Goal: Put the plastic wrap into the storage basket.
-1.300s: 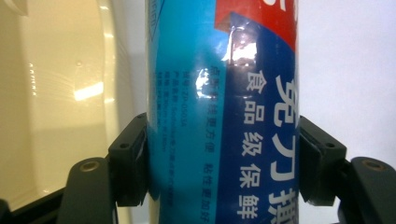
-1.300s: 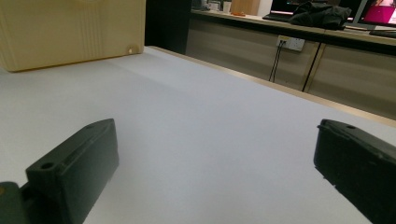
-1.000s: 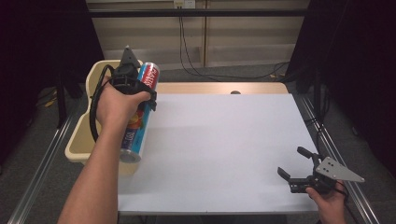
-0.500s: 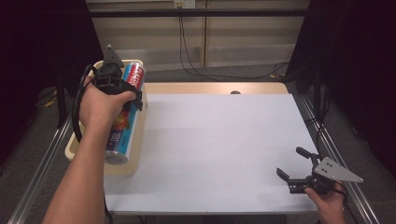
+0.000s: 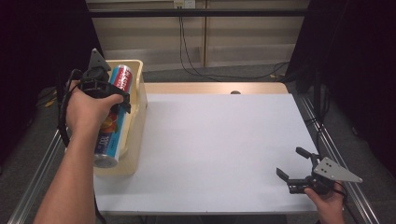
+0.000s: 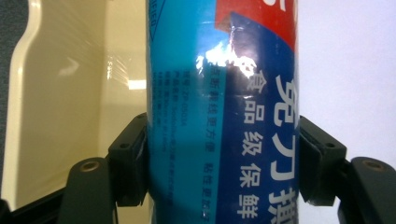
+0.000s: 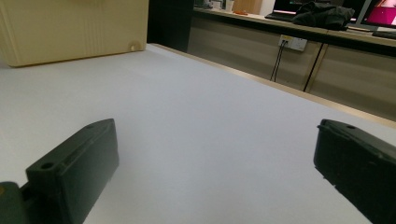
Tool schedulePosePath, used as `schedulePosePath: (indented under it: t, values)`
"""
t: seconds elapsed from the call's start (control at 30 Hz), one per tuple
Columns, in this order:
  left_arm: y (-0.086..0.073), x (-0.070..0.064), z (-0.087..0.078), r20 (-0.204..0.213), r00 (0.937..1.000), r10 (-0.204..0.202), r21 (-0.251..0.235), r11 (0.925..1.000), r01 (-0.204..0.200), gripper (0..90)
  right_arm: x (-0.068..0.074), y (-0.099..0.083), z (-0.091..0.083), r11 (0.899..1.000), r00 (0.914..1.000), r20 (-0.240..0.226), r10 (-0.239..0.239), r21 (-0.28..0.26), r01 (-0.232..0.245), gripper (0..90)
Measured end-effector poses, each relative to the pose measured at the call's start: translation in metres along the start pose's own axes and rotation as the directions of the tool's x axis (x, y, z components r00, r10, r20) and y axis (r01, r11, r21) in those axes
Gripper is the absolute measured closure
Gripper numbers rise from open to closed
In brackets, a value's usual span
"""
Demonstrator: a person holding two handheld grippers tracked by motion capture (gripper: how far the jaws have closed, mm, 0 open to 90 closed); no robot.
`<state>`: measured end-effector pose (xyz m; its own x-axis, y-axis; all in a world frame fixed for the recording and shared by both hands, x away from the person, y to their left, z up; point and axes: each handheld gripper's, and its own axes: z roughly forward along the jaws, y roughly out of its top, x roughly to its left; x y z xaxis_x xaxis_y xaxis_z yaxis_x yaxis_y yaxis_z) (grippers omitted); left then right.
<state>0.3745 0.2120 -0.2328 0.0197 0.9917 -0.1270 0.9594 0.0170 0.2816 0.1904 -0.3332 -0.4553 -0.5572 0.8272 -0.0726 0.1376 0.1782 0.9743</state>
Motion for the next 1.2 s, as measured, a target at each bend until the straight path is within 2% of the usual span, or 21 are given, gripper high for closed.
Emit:
schedulePosePath:
  t: [0.17,0.57,0.7,1.0,1.2]
  values:
    - [-0.002,0.009,0.005,-0.009,0.9999,-0.007,0.002,1.0,0.007,32.1,0.0,0.0,0.0,1.0,1.0,0.0,-0.002,-0.001,0.002,0.0]
    - [-0.006,0.016,0.017,-0.022,0.9996,-0.018,0.012,0.9997,0.019,32.1,0.0,0.0,0.0,1.0,1.0,-0.001,-0.002,-0.003,0.002,0.0]
    - [-0.007,0.018,0.022,-0.007,0.9998,-0.016,0.025,0.9996,0.016,32.1,0.0,0.0,0.0,1.0,1.0,-0.001,0.003,-0.003,-0.003,0.0]
    - [-0.011,0.024,0.033,-0.012,0.9998,-0.014,0.034,0.9993,0.014,32.1,0.0,0.0,0.0,1.0,1.0,-0.003,-0.001,-0.001,0.001,0.0]
    - [-0.014,0.028,0.038,-0.01,0.9996,-0.027,0.037,0.9989,0.028,32.1,0.001,0.0,0.0,1.0,1.0,-0.006,-0.003,0.001,0.003,0.0]
